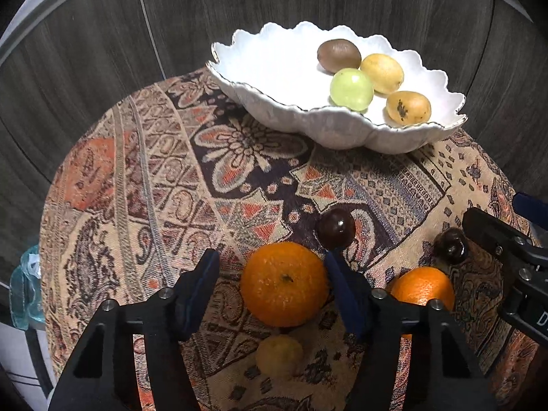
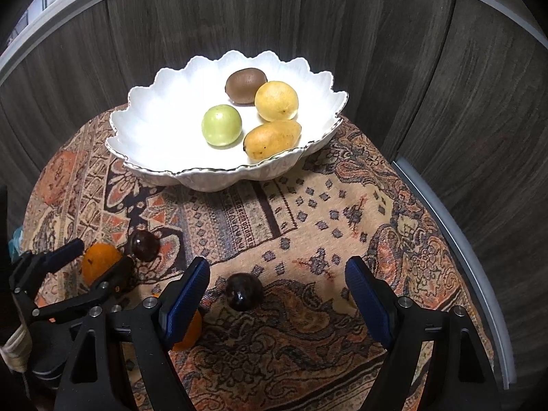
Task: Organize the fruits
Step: 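Grasp an orange with the left gripper while the right gripper grasps the other orange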
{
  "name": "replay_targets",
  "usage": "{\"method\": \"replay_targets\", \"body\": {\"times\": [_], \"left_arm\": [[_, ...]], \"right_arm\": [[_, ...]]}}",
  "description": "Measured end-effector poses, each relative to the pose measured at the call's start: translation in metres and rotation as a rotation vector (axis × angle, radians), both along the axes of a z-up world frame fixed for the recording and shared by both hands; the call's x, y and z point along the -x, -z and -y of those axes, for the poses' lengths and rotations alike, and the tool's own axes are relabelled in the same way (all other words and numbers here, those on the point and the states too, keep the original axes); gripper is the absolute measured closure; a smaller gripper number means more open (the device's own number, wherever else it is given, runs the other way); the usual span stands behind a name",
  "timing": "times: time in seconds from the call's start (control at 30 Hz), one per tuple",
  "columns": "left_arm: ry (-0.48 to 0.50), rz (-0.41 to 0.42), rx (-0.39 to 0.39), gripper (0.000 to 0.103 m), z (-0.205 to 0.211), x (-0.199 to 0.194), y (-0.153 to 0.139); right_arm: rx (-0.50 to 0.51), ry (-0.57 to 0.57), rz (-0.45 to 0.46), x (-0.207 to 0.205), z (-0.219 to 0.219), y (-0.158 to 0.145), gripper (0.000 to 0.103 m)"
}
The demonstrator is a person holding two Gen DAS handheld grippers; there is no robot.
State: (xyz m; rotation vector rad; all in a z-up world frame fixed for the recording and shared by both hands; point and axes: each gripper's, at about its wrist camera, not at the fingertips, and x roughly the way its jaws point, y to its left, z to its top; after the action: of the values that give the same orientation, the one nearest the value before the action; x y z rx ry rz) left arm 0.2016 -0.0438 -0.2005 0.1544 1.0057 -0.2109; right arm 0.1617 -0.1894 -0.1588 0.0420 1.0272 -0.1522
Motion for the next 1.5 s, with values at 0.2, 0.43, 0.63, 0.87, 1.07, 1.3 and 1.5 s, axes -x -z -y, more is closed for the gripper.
{"method": "replay_targets", "body": {"times": [0.2, 0.43, 0.63, 0.87, 1.07, 1.3, 1.5], "left_arm": [[0.021, -0.009, 0.003, 0.055, 0.004, 0.002, 0.002], [0.015, -0.001, 0.004, 0.056, 0.000, 0.005, -0.006], [-0.014, 0.028, 0.003, 0.056, -0.016, 0.012, -0.023], [-0.055, 0.043, -0.004, 0.056, -0.041, 0.022, -0.033], [-0.089, 0.053, -0.018, 0.056, -0.063, 0.033, -0.034], [-0.117, 0.054, -0.014, 0.056, -0.077, 0.039, -0.031], [-0.125, 0.039, -0.011, 0.056, -0.079, 0.041, -0.025]], "right_arm": [[0.000, 0.000, -0.004, 0.001, -0.001, 0.001, 0.021], [0.005, -0.007, 0.005, 0.002, -0.004, -0.004, 0.021], [-0.003, -0.031, 0.021, 0.004, -0.014, -0.013, 0.021], [-0.021, -0.074, 0.032, 0.008, -0.037, -0.018, 0.021], [-0.026, -0.106, 0.018, 0.012, -0.055, -0.011, 0.021], [-0.043, -0.133, -0.016, 0.016, -0.068, 0.005, 0.022], [-0.061, -0.124, -0.061, 0.015, -0.069, 0.022, 0.036]]}}
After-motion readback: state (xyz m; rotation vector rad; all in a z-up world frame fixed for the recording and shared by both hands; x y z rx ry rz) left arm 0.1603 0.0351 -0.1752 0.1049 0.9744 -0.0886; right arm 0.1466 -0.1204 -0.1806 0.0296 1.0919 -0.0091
